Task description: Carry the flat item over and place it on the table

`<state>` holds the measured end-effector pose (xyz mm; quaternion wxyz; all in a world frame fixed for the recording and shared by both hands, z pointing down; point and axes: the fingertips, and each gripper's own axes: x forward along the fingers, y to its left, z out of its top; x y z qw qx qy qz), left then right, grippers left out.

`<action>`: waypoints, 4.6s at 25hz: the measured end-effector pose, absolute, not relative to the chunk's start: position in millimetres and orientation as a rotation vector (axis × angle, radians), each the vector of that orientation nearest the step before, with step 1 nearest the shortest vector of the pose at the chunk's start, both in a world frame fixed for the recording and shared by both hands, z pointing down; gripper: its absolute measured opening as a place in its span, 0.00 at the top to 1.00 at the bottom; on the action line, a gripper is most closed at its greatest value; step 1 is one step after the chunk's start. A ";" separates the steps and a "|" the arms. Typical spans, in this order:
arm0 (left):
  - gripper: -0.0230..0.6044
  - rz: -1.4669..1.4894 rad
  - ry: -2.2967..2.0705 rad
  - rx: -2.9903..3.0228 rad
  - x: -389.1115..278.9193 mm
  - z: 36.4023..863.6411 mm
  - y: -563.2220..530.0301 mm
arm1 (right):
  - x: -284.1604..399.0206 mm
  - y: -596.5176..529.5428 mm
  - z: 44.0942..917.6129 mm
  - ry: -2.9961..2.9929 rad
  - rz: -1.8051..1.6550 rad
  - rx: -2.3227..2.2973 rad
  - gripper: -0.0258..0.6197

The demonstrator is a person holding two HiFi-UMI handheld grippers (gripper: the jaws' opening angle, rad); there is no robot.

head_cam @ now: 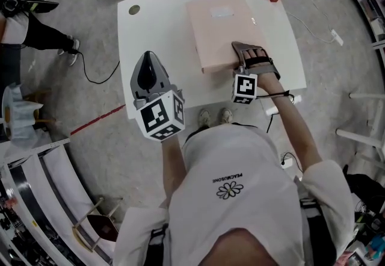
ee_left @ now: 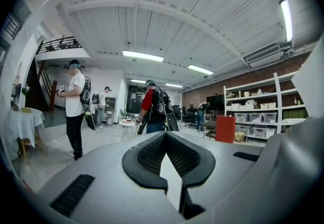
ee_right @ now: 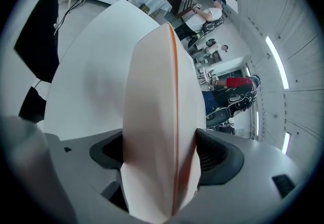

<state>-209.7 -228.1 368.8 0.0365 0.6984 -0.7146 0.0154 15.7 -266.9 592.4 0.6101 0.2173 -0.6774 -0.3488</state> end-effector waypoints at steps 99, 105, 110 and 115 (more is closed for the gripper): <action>0.94 -0.102 -2.134 2.506 -136.8 275.7 -211.4 | 55.0 -236.9 277.1 -2.508 -0.416 1.900 0.94; 0.94 -0.118 -2.139 2.504 -136.9 271.7 -210.7 | 59.0 -237.9 278.5 -2.477 -0.380 1.896 0.94; 0.94 -0.117 -2.144 2.498 -137.1 271.5 -210.9 | 62.3 -238.3 280.9 -2.458 -0.379 1.881 0.94; 0.94 -0.117 -2.145 2.501 -135.9 271.2 -210.6 | 61.9 -237.7 279.9 -2.477 -0.409 1.867 0.94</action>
